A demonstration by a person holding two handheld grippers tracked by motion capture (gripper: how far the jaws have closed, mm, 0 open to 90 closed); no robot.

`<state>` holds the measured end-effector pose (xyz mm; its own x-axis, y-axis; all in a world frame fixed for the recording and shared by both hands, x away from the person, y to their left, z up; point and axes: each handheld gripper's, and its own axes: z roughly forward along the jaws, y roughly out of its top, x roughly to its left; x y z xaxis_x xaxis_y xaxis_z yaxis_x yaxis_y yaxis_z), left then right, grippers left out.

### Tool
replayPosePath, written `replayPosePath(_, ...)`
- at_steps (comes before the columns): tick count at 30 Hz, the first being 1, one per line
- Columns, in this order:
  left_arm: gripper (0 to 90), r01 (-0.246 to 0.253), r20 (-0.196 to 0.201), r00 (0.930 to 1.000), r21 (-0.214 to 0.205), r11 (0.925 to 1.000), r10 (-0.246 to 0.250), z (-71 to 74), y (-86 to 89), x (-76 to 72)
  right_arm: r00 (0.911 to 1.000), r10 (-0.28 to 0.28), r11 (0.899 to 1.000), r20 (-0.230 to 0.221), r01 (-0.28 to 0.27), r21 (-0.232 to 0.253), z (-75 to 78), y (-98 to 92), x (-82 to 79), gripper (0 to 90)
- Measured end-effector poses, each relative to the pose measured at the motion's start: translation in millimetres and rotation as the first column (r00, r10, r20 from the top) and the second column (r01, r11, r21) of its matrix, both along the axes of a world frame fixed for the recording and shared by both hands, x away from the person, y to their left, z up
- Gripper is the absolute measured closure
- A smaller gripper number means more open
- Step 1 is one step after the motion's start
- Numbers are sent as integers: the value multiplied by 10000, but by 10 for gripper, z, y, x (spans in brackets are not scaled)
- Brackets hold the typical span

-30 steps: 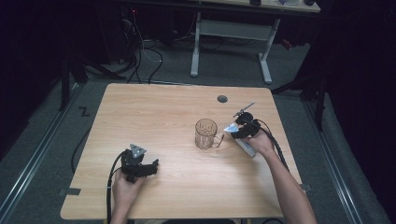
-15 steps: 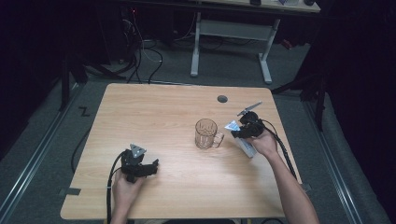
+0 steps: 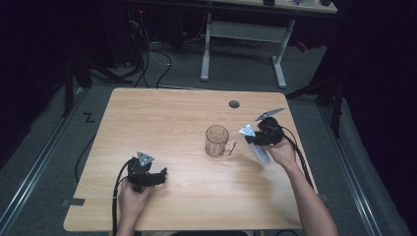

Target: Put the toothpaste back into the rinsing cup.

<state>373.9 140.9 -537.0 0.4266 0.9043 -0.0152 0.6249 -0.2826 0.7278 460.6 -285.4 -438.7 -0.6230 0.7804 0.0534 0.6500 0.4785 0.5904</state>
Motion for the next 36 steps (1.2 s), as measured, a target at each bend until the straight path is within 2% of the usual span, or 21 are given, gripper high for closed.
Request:
replayPosePath(15, 147, -3, 0, 10000, 2, 10000, 3, 0, 0, 0, 9992, -299, 9960, 251, 277, 851, 10, -142, -155, 665)
replayPosePath(18, 147, -2, 1, 10000, 0, 10000, 2, 0, 0, 0, 9986, -230, 9944, 471, 180, 1041, 46, -131, -217, 665)
replayPosePath(21, 148, -1, 0, 10000, 1, 10000, 1, 0, 0, 0, 9974, -181, 9957, 696, 117, 915, 76, -93, -266, 665)
replayPosePath(24, 148, -4, 0, 10000, -3, 10000, 4, 0, 0, 0, 9964, -97, 9949, 837, 12, 1008, 101, -67, -302, 665)
replayPosePath(27, 147, -3, 1, 10000, -3, 10000, 3, 0, 0, 0, 9947, 27, 9900, 1024, -171, 1403, 141, -33, -352, 665)
replayPosePath(36, 148, -1, -1, 10000, 1, 10000, 1, 0, 0, 0, 9894, 266, 9814, 1431, -531, 1846, 249, 40, -436, 665)
